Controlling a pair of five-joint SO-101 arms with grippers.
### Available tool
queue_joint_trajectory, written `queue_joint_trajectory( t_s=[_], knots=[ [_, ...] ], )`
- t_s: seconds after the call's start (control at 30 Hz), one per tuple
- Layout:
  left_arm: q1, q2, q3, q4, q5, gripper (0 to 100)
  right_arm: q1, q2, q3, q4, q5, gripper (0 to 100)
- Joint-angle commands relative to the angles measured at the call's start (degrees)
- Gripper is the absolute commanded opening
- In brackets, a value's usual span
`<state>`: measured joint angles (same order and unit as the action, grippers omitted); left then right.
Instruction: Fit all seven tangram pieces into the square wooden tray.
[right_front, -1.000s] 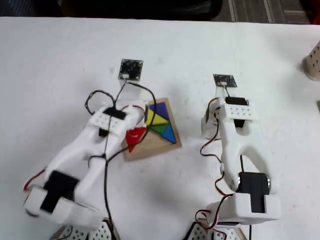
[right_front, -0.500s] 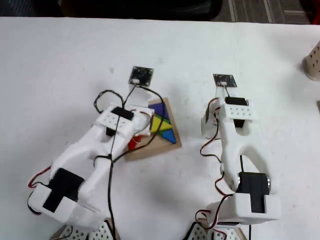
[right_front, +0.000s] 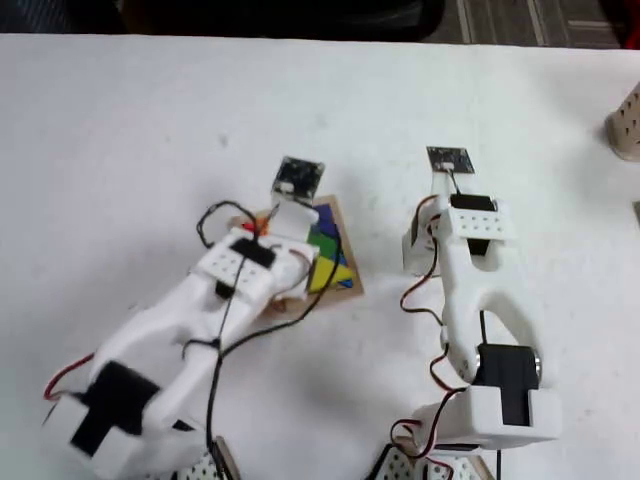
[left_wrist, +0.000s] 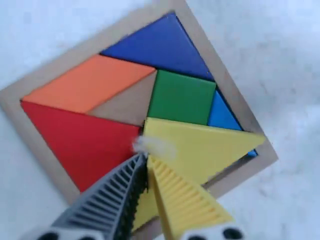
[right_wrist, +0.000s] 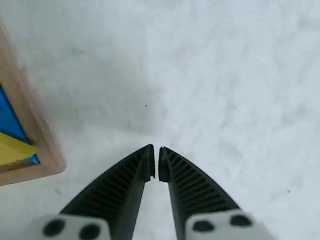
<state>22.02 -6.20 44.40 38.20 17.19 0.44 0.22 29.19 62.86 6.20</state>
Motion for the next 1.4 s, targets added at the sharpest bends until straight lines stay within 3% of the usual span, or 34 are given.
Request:
queue_joint_trajectory(
  t_s=[0.0,0.47,0.57,0.8,1.0,1.27,1.37],
  knots=[
    [1.7,-8.4,5.5,-3.1,0.6,2,0.0,-1.2,-0.2,-0.7,0.8,2.1],
    [2.0,-18.9,7.8,-4.7,0.4,2,0.0,-1.2,0.5,-1.5,0.8,2.1],
    [3.7,-21.1,9.6,-8.1,0.6,2,0.0,-1.2,0.5,-1.5,0.8,2.1],
    [8.3,-8.9,6.7,-15.6,0.7,2,0.0,-1.2,0.5,-1.5,0.8,2.1],
    [8.5,4.4,-0.1,-13.6,0.2,2,0.1,-1.2,0.5,-1.5,0.8,2.1],
    [8.4,-0.1,0.3,-2.5,0.2,2,0.1,-1.2,0.5,-1.5,0.8,2.1],
    [8.0,-1.9,2.0,-1.9,0.2,2,0.1,-1.2,0.5,-1.5,0.8,2.1]
  ],
)
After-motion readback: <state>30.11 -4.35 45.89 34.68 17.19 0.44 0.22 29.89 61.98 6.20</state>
